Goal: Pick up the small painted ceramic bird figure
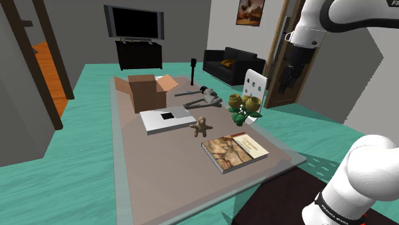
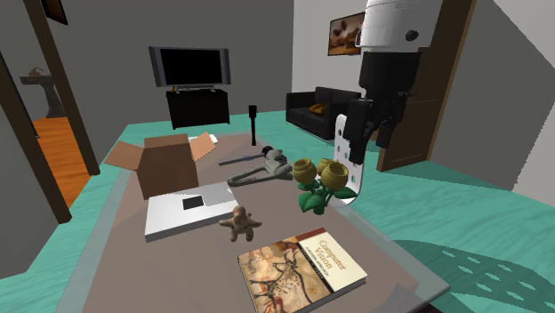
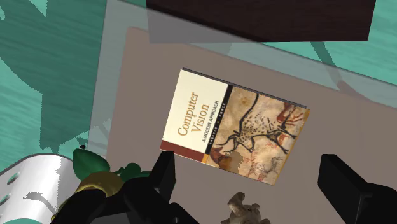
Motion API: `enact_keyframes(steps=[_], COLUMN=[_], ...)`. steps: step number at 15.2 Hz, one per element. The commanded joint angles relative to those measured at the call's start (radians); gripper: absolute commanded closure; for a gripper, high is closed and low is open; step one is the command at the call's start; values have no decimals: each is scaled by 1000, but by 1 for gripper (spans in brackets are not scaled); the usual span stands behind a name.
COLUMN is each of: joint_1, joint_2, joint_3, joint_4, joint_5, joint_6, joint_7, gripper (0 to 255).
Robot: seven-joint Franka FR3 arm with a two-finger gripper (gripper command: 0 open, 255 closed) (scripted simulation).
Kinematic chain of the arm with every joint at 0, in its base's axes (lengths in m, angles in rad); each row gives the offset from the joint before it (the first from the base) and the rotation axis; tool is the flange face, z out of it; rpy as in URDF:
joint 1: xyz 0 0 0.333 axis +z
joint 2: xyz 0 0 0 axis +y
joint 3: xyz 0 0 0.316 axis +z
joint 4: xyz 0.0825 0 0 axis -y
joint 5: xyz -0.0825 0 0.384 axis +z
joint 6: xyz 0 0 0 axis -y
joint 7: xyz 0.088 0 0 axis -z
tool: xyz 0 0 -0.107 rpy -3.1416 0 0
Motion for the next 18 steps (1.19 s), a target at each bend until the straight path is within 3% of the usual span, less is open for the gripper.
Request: enact_keyframes(steps=[1,9,18], joint_1=[0,11,13], joint_2=[0,259,596], joint_3=[0,49,95], joint_4=[0,21,151], joint_5=[0,4,-24], joint_6=[0,217,397], joint_7=[0,85,181], gripper=[0,0,0])
